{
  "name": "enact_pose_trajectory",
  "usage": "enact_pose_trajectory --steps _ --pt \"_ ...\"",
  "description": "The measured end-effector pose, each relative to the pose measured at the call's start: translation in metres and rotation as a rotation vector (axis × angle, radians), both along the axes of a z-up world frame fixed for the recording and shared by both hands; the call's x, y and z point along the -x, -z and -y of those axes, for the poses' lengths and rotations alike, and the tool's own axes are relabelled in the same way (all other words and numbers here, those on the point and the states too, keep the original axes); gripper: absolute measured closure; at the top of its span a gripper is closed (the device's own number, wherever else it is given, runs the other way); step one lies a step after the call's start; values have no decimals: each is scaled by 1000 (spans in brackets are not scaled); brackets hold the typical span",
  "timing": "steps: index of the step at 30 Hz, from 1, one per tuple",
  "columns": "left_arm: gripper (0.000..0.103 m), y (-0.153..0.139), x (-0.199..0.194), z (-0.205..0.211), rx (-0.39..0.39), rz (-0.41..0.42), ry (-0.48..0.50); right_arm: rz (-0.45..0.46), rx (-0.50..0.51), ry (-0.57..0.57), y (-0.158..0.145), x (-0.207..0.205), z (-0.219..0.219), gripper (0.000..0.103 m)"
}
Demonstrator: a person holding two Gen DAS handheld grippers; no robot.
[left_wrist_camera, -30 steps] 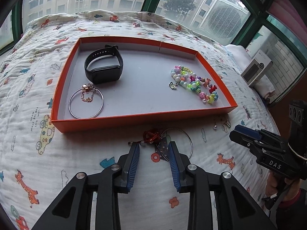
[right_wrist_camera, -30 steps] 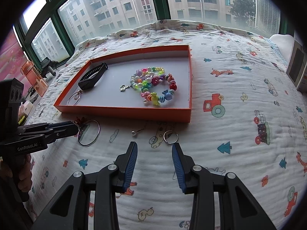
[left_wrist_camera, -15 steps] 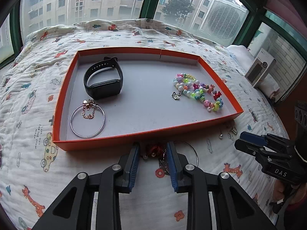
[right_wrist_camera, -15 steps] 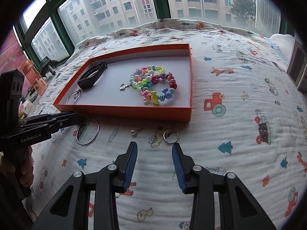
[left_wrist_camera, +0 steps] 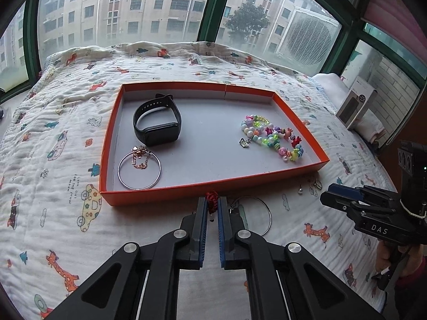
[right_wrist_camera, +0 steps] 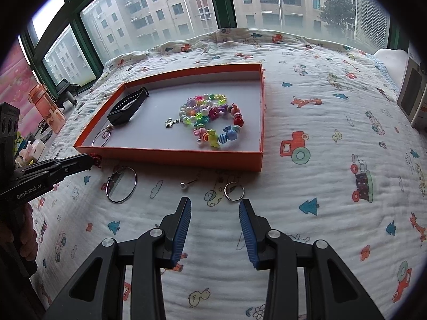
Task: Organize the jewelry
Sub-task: 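Hold the red keychain in the left tool while the right tool lowers to a small silver ring, then close the right tool on the silver ring and lift it while the left tool holds the keychain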
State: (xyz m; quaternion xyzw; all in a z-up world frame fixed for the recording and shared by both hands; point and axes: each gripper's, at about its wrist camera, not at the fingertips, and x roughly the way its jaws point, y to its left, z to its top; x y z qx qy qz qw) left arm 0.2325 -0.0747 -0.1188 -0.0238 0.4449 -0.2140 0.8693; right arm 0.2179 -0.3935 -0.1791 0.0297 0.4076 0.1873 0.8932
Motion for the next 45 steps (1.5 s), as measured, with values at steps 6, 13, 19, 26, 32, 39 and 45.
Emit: enact_pose_trajectory --steps 6,13,19,26,32,39,45 --pt "96 -12 7 -12 19 7 -16 5 4 3 -1 -1 3 62" --pt "96 -16 10 -15 28 13 -14 3 34 -9 2 -9 3 62" --pt "96 -17 9 -15 30 13 -19 12 78 -24 4 -16 -2 62" --pt "96 -21 7 -16 37 22 -26 38 175 -25 5 -15 -10 79" --pt "96 -32 9 -18 40 41 -32 41 186 -13 3 -11 -14 83" --pt "96 -52 18 -24 52 80 -44 75 138 5 -17 10 -17 83" --pt "96 -70 31 -27 65 107 -54 126 112 22 -42 26 -19 83"
